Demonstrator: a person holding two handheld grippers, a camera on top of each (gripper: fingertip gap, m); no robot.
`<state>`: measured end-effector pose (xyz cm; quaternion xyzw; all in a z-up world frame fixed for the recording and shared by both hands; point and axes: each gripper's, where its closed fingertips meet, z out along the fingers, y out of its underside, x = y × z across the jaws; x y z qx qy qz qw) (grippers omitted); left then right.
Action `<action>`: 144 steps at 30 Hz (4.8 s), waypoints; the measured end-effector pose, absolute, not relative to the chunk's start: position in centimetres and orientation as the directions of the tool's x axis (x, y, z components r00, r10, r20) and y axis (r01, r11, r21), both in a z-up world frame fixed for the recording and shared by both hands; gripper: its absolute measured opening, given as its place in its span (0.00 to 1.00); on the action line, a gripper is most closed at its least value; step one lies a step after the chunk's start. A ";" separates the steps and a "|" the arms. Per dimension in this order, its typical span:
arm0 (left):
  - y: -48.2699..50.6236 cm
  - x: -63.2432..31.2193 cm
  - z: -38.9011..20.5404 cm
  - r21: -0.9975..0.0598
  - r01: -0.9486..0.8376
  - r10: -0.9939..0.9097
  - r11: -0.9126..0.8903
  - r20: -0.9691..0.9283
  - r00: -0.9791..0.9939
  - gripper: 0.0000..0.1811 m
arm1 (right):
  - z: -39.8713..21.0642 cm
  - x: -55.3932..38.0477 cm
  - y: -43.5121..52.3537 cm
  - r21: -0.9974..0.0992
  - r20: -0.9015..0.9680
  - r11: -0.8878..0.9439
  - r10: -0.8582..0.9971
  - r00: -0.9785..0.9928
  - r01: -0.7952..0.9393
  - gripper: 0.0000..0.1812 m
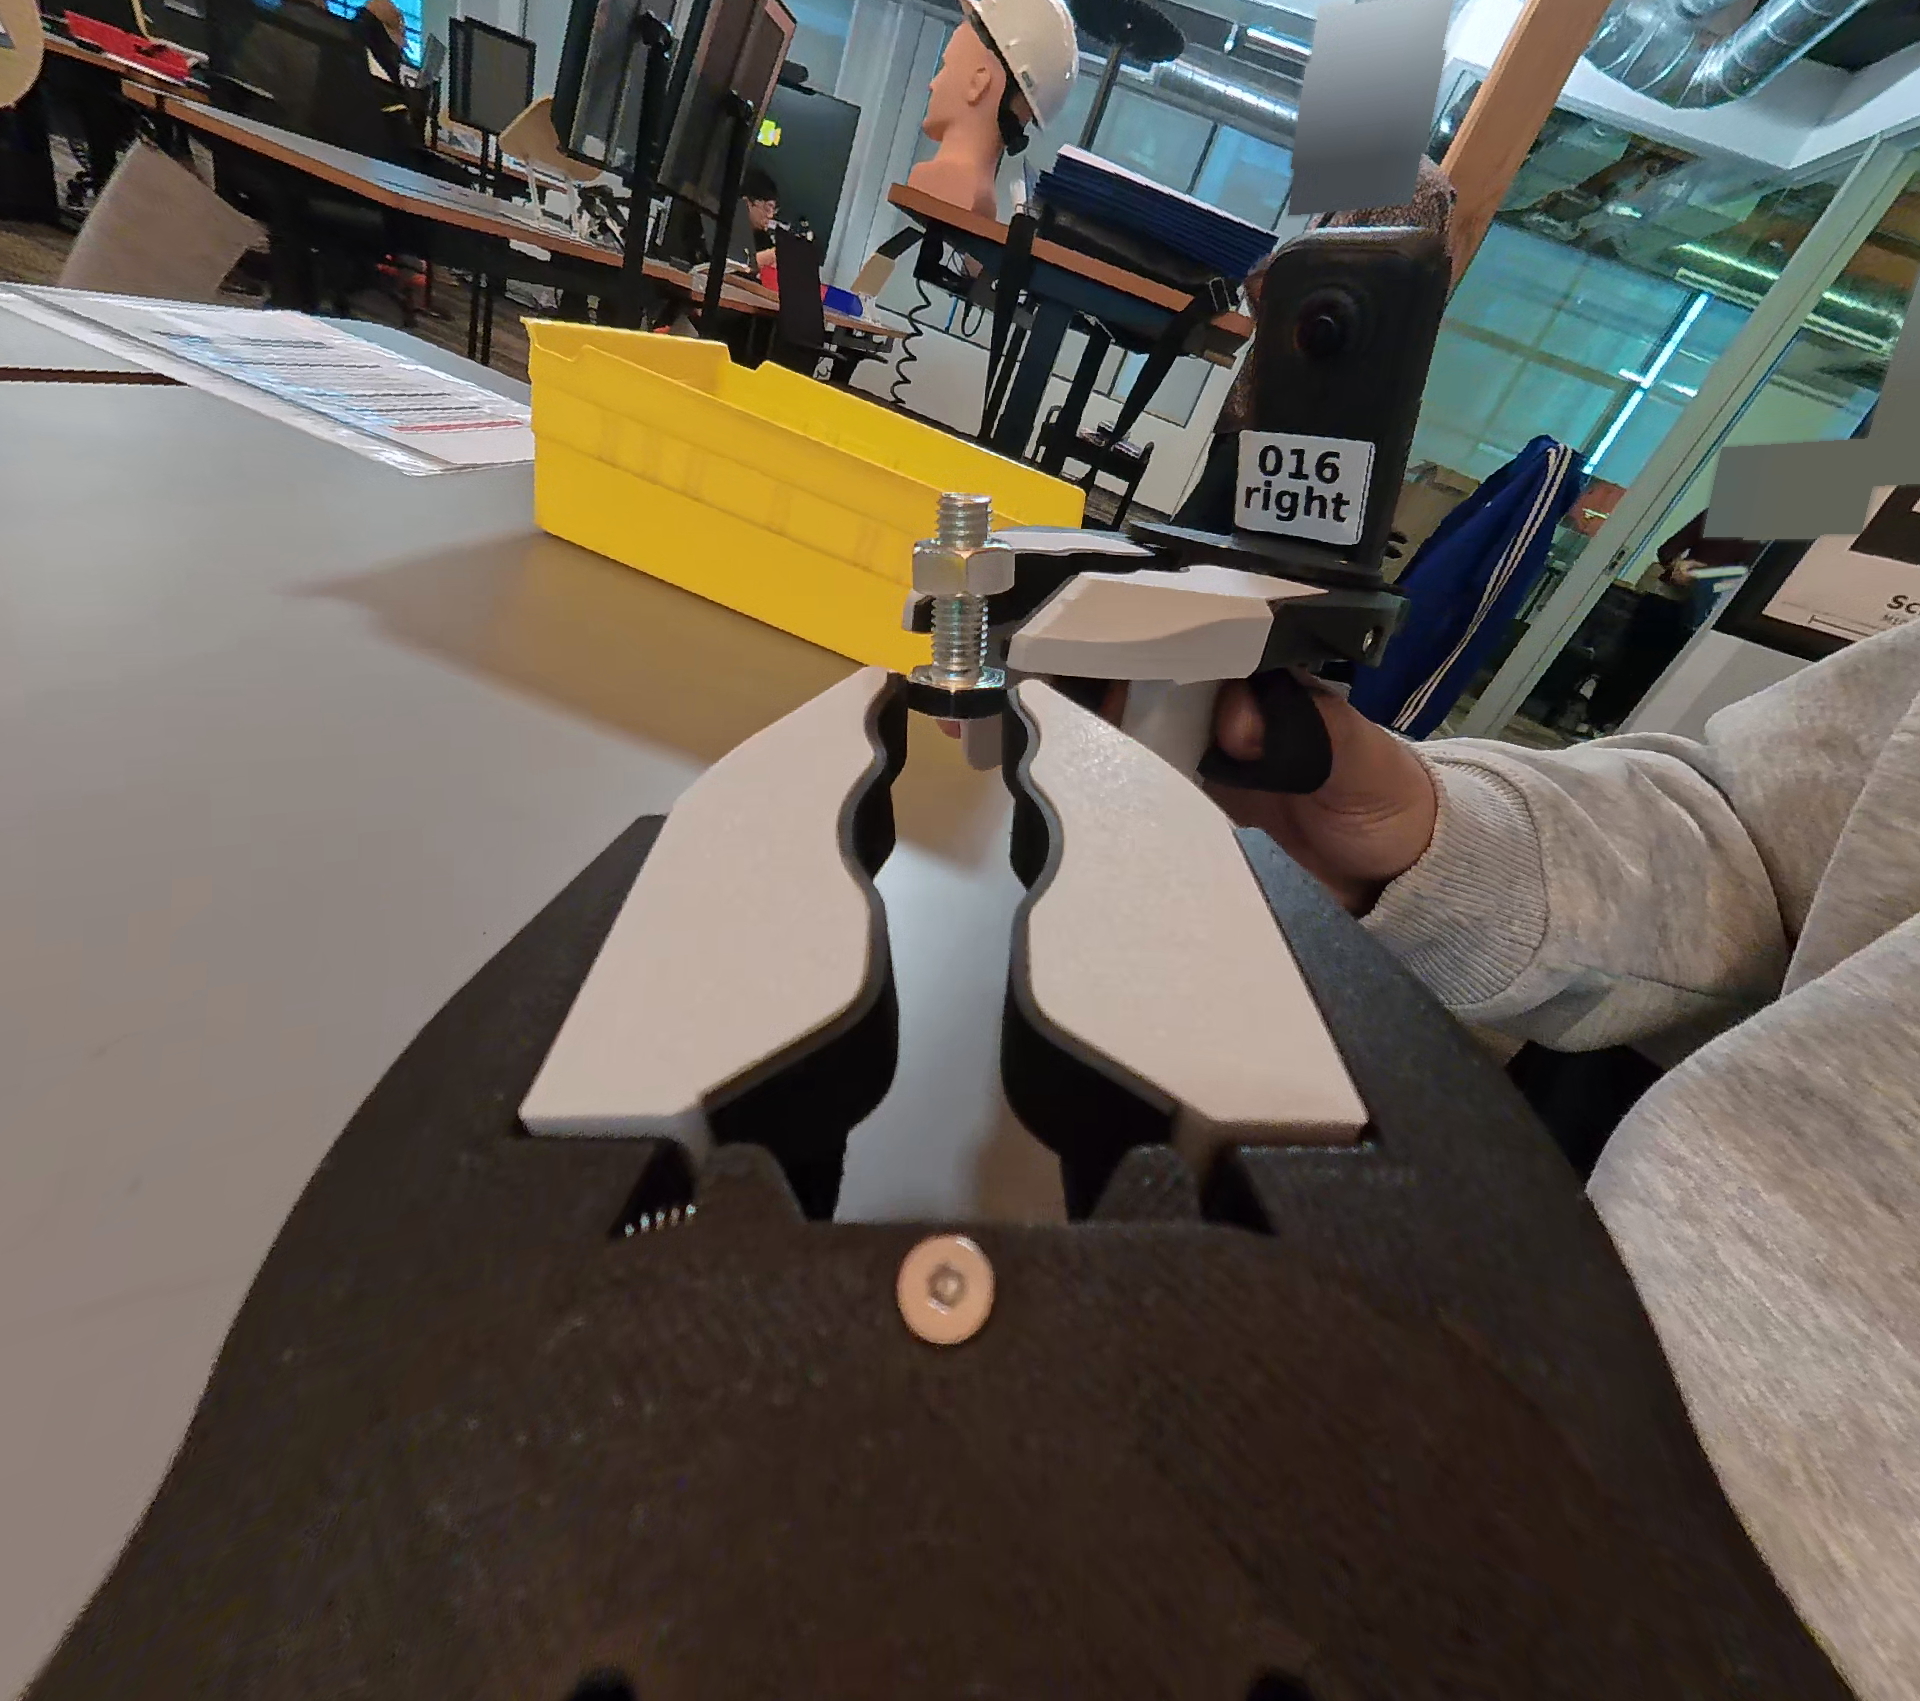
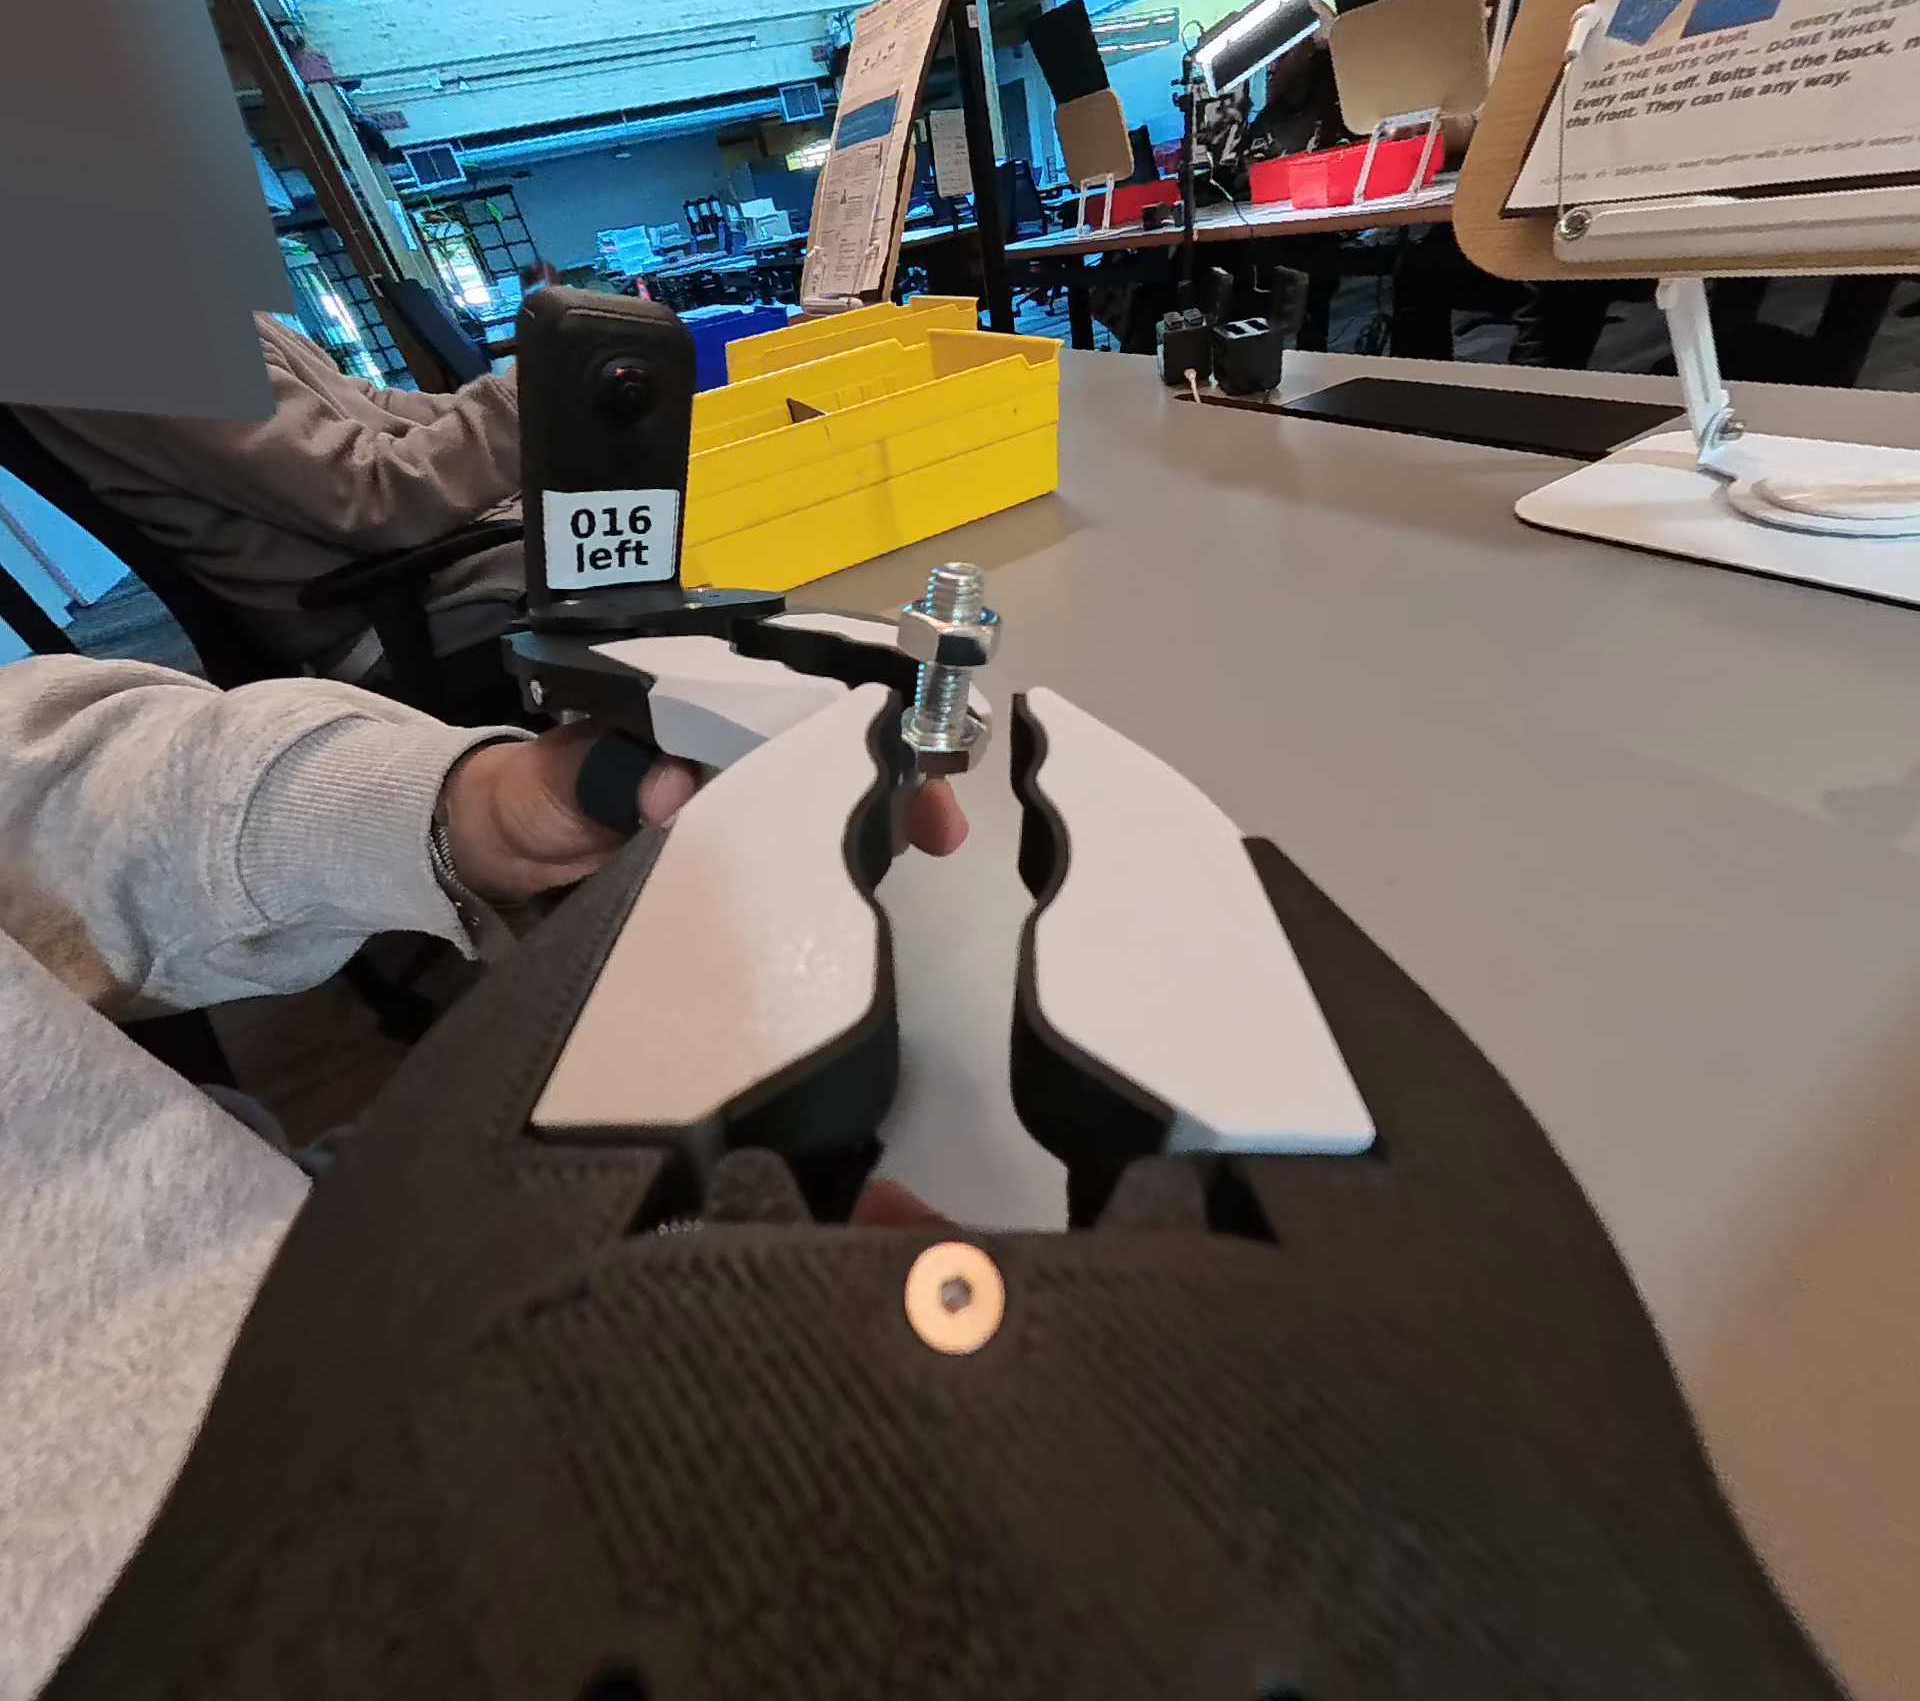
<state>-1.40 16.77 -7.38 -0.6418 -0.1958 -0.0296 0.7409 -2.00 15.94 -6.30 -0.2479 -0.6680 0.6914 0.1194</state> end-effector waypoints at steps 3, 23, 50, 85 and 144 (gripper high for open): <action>16.8 -1.4 -7.4 -0.940 0.294 0.207 0.171 0.326 0.922 0.10 | -6.3 -2.0 15.9 -0.982 -0.189 -0.085 0.491 -0.851 0.169 0.11; 17.2 -0.9 -7.6 -0.941 0.298 0.186 0.158 0.325 0.927 0.10 | -5.4 -1.8 16.1 -0.984 -0.178 -0.116 0.489 -0.854 0.138 0.10; 16.5 -1.0 -6.4 -0.914 0.323 0.146 0.246 0.364 0.920 0.10 | -4.6 -1.9 16.7 -0.964 -0.254 -0.191 0.464 -0.849 0.184 0.10; 16.8 -0.8 -6.5 -0.925 0.301 0.161 0.231 0.342 0.926 0.10 | -4.0 -1.8 17.0 -0.920 -0.367 -0.285 0.393 -0.843 0.268 0.12; 17.2 0.5 -5.8 -0.922 0.298 0.086 0.246 0.327 0.941 0.10 | -3.6 -0.6 15.8 -0.967 -0.221 -0.205 0.383 -0.897 0.150 0.11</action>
